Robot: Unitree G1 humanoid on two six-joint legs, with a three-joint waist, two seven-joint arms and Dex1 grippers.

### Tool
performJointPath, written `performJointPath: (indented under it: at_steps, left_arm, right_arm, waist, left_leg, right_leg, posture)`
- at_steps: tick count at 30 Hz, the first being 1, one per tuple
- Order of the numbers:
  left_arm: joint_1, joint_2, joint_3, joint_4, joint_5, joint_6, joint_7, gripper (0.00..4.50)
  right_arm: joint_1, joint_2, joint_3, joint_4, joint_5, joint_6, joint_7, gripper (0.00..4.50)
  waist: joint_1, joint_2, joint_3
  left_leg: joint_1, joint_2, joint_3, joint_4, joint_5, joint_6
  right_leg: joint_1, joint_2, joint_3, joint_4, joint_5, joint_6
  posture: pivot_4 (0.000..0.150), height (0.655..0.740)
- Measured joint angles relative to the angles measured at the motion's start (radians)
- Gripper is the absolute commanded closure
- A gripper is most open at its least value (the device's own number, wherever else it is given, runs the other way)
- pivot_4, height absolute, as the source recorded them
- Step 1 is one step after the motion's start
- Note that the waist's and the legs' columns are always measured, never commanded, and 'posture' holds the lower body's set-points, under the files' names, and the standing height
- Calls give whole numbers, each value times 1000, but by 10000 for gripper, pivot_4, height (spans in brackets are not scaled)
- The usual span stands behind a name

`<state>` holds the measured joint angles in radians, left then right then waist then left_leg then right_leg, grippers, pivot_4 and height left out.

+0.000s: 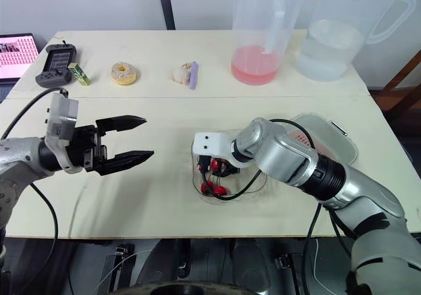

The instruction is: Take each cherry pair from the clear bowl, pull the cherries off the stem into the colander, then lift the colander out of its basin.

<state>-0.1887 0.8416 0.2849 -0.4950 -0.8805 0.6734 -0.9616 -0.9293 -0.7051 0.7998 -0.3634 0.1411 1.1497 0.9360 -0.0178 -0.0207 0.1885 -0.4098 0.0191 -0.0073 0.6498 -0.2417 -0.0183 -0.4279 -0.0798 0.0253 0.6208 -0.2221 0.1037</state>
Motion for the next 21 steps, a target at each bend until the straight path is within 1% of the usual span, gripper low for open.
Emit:
performJointPath:
  at_steps: [9,15,21]
  left_arm:
    - [-23,0,-29,5,0,0,-2,0]
    - [-63,0,-52,40,16,-9,-30,0]
    - [-104,-17,-100,92,47,-31,-62,0]
  right_arm:
    - [-3,-28,-11,-45,3,12,11,35813]
    - [-25,-101,-141,-143,62,39,65,35813]
    - [14,-111,-202,-205,125,75,72,35813]
  waist:
    - [1,0,0]
    - [1,0,0]
    - [1,0,0]
  left_leg:
    - [0,0,0,0,0,0]
    - [0,0,0,0,0,0]
    - [0,0,0,0,0,0]
  right_leg:
    - [0,0,0,0,0,0]
    - [0,0,0,0,0,0]
    - [0,0,0,0,0,0]
  posture:
    - [1500,7400]
    - [1500,7400]
    - [1500,7400]
